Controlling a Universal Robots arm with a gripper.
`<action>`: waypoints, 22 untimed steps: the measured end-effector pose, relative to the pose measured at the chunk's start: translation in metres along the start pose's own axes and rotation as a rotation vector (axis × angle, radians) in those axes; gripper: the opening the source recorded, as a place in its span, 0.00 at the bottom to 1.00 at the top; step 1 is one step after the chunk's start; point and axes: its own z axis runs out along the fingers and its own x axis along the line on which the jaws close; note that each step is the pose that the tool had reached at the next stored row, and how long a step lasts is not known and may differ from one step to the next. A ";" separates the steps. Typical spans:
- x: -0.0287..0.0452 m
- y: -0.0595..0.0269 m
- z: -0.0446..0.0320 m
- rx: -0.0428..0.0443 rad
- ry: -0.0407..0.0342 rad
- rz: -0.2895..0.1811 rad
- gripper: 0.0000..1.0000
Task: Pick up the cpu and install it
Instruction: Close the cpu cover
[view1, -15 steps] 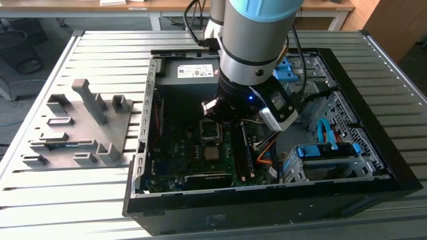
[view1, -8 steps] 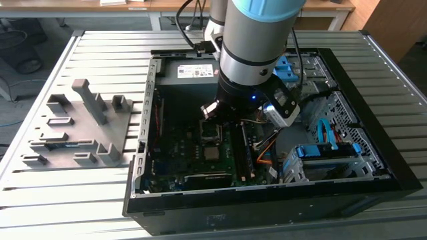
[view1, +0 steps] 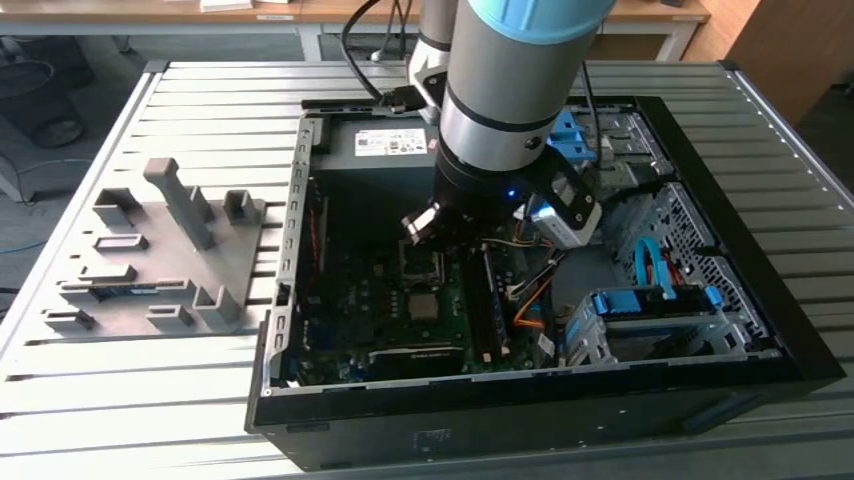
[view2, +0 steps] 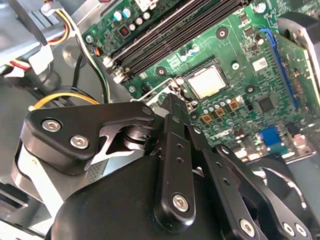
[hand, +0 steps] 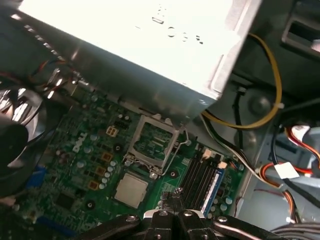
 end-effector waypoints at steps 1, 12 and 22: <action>0.0000 0.0000 0.0000 -0.0003 0.0022 -0.015 0.10; 0.0000 0.0000 0.0000 -0.0034 0.0221 -0.152 0.10; 0.0000 0.0000 0.0000 -0.0059 0.0383 -0.264 0.10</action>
